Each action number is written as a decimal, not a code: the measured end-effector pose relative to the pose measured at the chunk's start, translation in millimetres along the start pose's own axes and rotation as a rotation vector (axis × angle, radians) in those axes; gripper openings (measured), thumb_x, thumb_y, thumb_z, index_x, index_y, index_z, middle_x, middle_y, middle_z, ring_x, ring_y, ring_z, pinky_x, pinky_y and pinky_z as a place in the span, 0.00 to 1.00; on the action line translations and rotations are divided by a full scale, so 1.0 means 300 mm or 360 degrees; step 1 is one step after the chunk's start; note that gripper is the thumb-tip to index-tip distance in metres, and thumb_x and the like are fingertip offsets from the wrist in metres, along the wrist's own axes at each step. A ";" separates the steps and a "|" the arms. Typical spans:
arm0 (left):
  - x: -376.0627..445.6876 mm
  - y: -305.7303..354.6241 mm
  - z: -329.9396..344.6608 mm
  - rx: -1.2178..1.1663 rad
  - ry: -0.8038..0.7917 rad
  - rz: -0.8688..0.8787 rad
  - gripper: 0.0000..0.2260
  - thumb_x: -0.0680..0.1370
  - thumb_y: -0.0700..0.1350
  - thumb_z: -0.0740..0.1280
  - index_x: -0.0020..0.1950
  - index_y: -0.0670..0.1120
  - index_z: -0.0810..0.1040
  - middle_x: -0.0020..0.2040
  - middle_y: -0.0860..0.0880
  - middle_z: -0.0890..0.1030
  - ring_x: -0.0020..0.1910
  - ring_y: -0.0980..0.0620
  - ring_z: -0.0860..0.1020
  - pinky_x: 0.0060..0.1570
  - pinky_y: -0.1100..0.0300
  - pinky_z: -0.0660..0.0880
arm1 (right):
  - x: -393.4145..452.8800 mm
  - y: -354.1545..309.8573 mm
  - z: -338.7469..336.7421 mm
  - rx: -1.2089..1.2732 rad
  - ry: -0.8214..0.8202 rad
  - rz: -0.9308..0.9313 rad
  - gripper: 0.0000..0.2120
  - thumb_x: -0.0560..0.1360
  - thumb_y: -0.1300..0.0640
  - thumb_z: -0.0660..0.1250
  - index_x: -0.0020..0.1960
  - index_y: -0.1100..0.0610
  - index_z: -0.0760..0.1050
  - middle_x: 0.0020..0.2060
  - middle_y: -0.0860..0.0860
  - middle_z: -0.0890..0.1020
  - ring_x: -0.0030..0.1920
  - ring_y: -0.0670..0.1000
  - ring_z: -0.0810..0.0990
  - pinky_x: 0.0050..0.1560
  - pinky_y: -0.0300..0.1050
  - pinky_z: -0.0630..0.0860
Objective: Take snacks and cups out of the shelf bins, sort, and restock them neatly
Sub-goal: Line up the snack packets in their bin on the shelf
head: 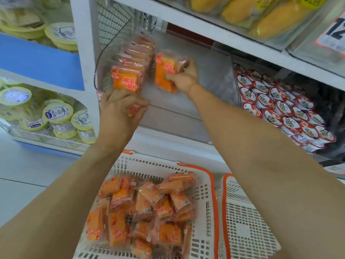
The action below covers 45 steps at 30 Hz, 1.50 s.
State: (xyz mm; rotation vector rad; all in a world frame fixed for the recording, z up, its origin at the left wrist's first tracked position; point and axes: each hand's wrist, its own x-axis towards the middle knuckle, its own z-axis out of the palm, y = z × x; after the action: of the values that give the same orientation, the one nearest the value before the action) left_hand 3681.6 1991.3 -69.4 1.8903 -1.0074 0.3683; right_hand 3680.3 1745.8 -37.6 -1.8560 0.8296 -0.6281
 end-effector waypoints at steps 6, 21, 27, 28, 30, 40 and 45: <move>-0.004 -0.011 0.014 -0.0036 0.0081 0.0028 0.04 0.74 0.46 0.75 0.48 0.48 0.86 0.47 0.50 0.84 0.49 0.47 0.80 0.62 0.68 0.58 | 0.124 0.025 0.082 0.0080 0.0127 0.0088 0.50 0.49 0.62 0.79 0.69 0.55 0.66 0.59 0.56 0.77 0.53 0.53 0.82 0.52 0.50 0.83; -0.014 -0.002 0.029 -0.0038 0.0187 0.0061 0.04 0.73 0.42 0.76 0.47 0.46 0.87 0.46 0.49 0.84 0.47 0.47 0.80 0.62 0.69 0.61 | 0.102 0.052 0.122 -0.0507 -0.0174 0.0029 0.39 0.69 0.57 0.74 0.74 0.57 0.57 0.60 0.55 0.76 0.58 0.54 0.78 0.57 0.47 0.77; -0.019 -0.005 0.033 -0.0018 0.0174 0.0074 0.04 0.74 0.41 0.76 0.48 0.46 0.86 0.47 0.48 0.84 0.48 0.46 0.80 0.63 0.66 0.62 | 0.108 0.060 0.095 -0.0802 -0.0084 -0.0049 0.40 0.69 0.54 0.78 0.74 0.56 0.60 0.64 0.56 0.72 0.62 0.56 0.76 0.61 0.48 0.74; -0.019 -0.006 0.031 -0.0011 0.0174 0.0080 0.04 0.74 0.41 0.75 0.48 0.46 0.86 0.47 0.48 0.84 0.49 0.47 0.80 0.62 0.64 0.63 | 0.099 0.050 0.098 -0.0869 -0.0089 -0.0038 0.41 0.68 0.51 0.79 0.74 0.56 0.61 0.65 0.57 0.72 0.62 0.56 0.75 0.61 0.47 0.73; -0.022 -0.004 0.028 -0.0009 0.0166 0.0084 0.04 0.74 0.41 0.75 0.48 0.46 0.86 0.47 0.49 0.84 0.49 0.48 0.80 0.62 0.62 0.64 | 0.086 0.029 0.087 -0.1005 -0.0087 0.0007 0.44 0.67 0.46 0.80 0.75 0.57 0.62 0.68 0.57 0.70 0.65 0.55 0.73 0.60 0.45 0.73; -0.054 0.095 -0.005 0.0140 0.0163 0.0142 0.05 0.75 0.38 0.69 0.50 0.40 0.80 0.49 0.45 0.81 0.51 0.46 0.76 0.55 0.57 0.69 | -0.546 -0.031 -0.317 -0.0401 -0.0022 -0.0947 0.01 0.74 0.62 0.71 0.44 0.58 0.80 0.35 0.47 0.79 0.32 0.45 0.75 0.36 0.31 0.70; -0.185 0.157 0.063 0.0007 -0.0621 -0.0268 0.03 0.78 0.40 0.68 0.51 0.45 0.79 0.37 0.54 0.79 0.34 0.55 0.76 0.37 0.60 0.73 | -0.792 0.356 -0.373 -0.1117 -0.0573 -0.0727 0.04 0.75 0.56 0.69 0.50 0.54 0.81 0.42 0.46 0.81 0.42 0.46 0.77 0.45 0.43 0.76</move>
State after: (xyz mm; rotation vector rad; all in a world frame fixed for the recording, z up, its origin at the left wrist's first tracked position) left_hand 3608.1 1991.7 -85.2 2.0794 -1.0855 -0.1029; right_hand 3419.7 1834.2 -106.1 -2.7395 0.3982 -0.2566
